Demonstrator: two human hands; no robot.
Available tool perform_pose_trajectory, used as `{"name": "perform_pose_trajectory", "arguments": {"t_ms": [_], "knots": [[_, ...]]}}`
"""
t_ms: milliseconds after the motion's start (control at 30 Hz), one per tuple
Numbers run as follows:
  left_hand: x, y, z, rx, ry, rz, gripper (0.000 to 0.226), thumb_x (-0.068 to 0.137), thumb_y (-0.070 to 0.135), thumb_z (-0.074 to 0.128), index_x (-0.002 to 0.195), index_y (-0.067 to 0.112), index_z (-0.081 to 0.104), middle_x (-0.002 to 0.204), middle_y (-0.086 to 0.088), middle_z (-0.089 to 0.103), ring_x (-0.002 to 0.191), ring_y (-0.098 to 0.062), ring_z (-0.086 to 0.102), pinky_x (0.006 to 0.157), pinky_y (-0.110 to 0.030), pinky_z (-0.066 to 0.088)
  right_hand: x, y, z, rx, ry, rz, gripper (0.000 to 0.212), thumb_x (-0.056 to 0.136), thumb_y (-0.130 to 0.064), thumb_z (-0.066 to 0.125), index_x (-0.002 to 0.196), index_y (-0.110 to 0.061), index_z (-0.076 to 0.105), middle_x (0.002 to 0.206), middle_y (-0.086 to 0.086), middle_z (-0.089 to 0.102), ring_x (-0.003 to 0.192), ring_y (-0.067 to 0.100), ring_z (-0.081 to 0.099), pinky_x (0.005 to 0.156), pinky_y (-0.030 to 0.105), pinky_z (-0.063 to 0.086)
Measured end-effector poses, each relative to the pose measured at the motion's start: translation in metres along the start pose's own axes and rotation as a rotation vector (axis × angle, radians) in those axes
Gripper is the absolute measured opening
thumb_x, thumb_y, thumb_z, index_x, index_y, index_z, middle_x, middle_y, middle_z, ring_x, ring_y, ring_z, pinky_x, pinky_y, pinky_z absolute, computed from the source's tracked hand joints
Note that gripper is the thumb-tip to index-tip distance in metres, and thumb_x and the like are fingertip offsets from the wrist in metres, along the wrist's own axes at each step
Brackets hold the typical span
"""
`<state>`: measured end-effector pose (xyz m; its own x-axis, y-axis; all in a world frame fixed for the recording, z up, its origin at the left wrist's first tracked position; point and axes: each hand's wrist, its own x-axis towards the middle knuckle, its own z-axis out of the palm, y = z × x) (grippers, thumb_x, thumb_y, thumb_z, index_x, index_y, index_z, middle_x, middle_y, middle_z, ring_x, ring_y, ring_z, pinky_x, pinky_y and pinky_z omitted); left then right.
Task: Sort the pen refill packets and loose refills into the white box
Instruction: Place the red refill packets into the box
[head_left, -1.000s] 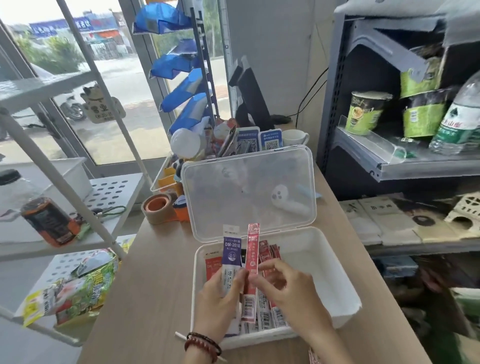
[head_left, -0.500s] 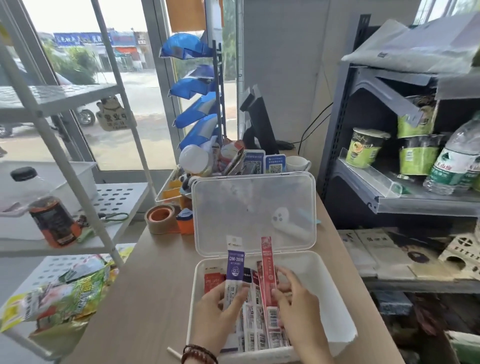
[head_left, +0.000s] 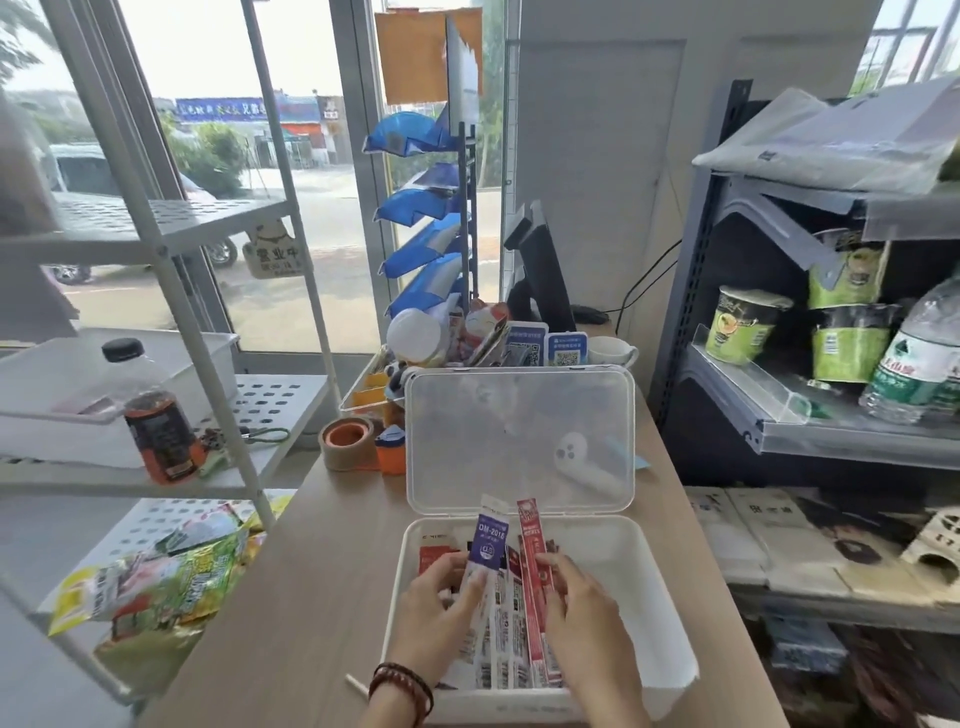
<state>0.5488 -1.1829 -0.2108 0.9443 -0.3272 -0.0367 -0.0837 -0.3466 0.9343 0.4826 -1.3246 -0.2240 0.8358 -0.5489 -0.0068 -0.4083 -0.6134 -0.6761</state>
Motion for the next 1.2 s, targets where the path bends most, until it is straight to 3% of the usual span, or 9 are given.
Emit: {"name": "perform_pose_trajectory", "arguments": {"t_ms": [200, 367, 467, 567, 800, 933, 1033, 1100, 1200], "knots": [[0.001, -0.005, 0.001, 0.023, 0.029, -0.010, 0.012, 0.087, 0.032, 0.062, 0.097, 0.027, 0.065, 0.088, 0.008, 0.070, 0.079, -0.005, 0.066, 0.056, -0.012, 0.051, -0.003, 0.002, 0.003, -0.084, -0.079, 0.086, 0.029, 0.094, -0.020, 0.050, 0.116, -0.037, 0.056, 0.088, -0.012, 0.064, 0.070, 0.005, 0.060, 0.048, 0.019, 0.037], [0.000, -0.006, 0.001, 0.014, 0.038, -0.018, 0.014, 0.085, 0.032, 0.065, 0.096, 0.022, 0.066, 0.086, 0.007, 0.072, 0.079, -0.003, 0.067, 0.059, -0.012, 0.052, -0.008, -0.006, -0.002, -0.069, 0.023, -0.011, 0.022, 0.095, -0.048, 0.050, 0.112, -0.038, 0.059, 0.101, -0.012, 0.047, 0.087, 0.005, 0.057, 0.064, 0.021, 0.046], [-0.002, -0.003, 0.001, 0.018, 0.038, 0.008, 0.013, 0.084, 0.032, 0.066, 0.092, 0.022, 0.068, 0.083, 0.004, 0.073, 0.074, 0.001, 0.067, 0.054, -0.010, 0.049, -0.015, -0.011, -0.009, 0.063, 0.002, -0.145, 0.029, 0.090, -0.064, 0.044, 0.101, -0.042, 0.060, 0.094, -0.018, 0.060, 0.080, -0.003, 0.058, 0.069, 0.020, 0.053], [-0.005, -0.001, 0.000, 0.038, 0.031, 0.054, 0.011, 0.087, 0.030, 0.063, 0.088, 0.021, 0.070, 0.076, 0.001, 0.073, 0.060, 0.007, 0.062, 0.048, -0.009, 0.044, -0.021, -0.013, -0.013, 0.052, -0.061, -0.199, 0.039, 0.083, -0.075, 0.042, 0.104, -0.045, 0.057, 0.086, -0.023, 0.065, 0.076, -0.006, 0.062, 0.064, 0.014, 0.051], [-0.011, 0.002, -0.002, 0.029, 0.026, 0.114, 0.010, 0.087, 0.027, 0.063, 0.085, 0.024, 0.072, 0.076, 0.004, 0.074, 0.067, -0.001, 0.066, 0.055, -0.007, 0.045, -0.018, -0.016, -0.014, 0.229, -0.078, -0.155, 0.037, 0.076, -0.069, 0.062, 0.094, -0.037, 0.057, 0.084, -0.023, 0.069, 0.075, -0.009, 0.065, 0.067, 0.018, 0.055], [-0.012, 0.004, -0.001, 0.016, -0.032, 0.110, 0.010, 0.088, 0.025, 0.062, 0.085, 0.029, 0.070, 0.081, 0.003, 0.073, 0.075, -0.009, 0.068, 0.067, -0.023, 0.054, -0.008, -0.014, -0.019, 0.548, -0.111, -0.090, 0.032, 0.073, -0.040, 0.082, 0.090, -0.020, 0.063, 0.081, -0.005, 0.075, 0.077, 0.006, 0.071, 0.070, 0.022, 0.058], [-0.006, 0.013, -0.010, 0.171, -0.137, 0.165, 0.017, 0.089, 0.024, 0.061, 0.093, 0.039, 0.066, 0.093, 0.010, 0.068, 0.078, -0.006, 0.067, 0.065, -0.020, 0.055, 0.004, -0.018, -0.028, 0.578, -0.119, -0.114, 0.023, 0.081, -0.029, 0.078, 0.093, -0.020, 0.060, 0.085, -0.001, 0.074, 0.080, 0.011, 0.071, 0.070, 0.028, 0.059], [-0.002, 0.020, -0.022, 0.328, -0.146, 0.266, 0.027, 0.088, 0.024, 0.062, 0.100, 0.048, 0.061, 0.100, 0.016, 0.066, 0.082, 0.002, 0.065, 0.072, -0.016, 0.054, 0.013, -0.025, -0.034, 0.596, -0.114, -0.137, 0.017, 0.085, -0.025, 0.074, 0.095, -0.019, 0.062, 0.088, 0.000, 0.072, 0.080, 0.013, 0.070, 0.061, 0.021, 0.056], [-0.002, 0.028, -0.043, 0.629, -0.093, 0.331, 0.025, 0.088, 0.031, 0.058, 0.110, 0.043, 0.060, 0.104, 0.021, 0.061, 0.091, -0.001, 0.062, 0.082, -0.025, 0.053, 0.021, -0.041, -0.035, 0.567, -0.182, -0.147, 0.011, 0.090, -0.019, 0.068, 0.100, -0.017, 0.064, 0.092, -0.001, 0.068, 0.077, 0.010, 0.068, 0.055, 0.016, 0.053]]}}
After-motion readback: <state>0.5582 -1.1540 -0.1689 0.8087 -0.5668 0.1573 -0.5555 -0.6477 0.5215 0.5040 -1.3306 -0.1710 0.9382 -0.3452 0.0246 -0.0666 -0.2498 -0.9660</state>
